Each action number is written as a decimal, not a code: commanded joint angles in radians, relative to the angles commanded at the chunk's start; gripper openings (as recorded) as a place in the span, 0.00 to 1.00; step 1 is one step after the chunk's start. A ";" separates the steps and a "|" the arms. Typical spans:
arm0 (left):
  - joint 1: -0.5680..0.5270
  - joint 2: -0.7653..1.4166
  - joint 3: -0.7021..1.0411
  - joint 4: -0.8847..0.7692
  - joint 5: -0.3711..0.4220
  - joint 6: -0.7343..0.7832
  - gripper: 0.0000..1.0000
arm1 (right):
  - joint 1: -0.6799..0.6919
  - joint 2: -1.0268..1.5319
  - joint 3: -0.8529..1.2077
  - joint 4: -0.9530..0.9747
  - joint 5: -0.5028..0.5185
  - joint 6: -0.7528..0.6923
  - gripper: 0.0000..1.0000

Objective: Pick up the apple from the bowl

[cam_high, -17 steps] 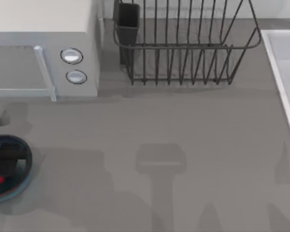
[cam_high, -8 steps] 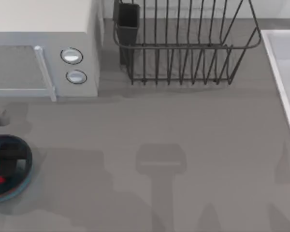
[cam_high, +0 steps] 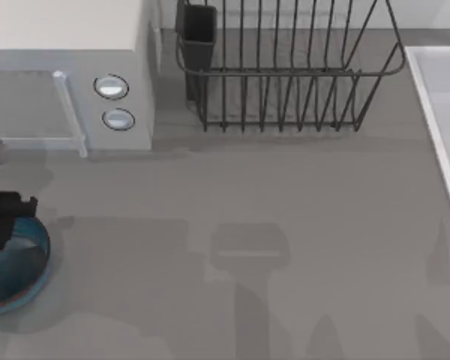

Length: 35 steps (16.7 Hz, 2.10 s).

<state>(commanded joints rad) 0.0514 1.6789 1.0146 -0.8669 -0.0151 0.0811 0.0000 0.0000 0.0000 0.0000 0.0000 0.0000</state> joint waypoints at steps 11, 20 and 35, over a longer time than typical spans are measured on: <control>-0.011 -0.056 0.747 -0.804 -0.001 -0.012 0.00 | 0.000 0.000 0.000 0.000 0.000 0.000 1.00; -0.022 -0.054 0.815 -0.857 -0.001 -0.026 0.00 | 0.000 0.000 0.000 0.000 0.000 0.000 1.00; -0.624 0.523 1.166 -0.682 0.018 -0.625 0.00 | 0.000 0.000 0.000 0.000 0.000 0.000 1.00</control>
<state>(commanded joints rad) -0.5730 2.2022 2.1804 -1.5489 0.0031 -0.5435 0.0000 0.0000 0.0000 0.0000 0.0000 0.0000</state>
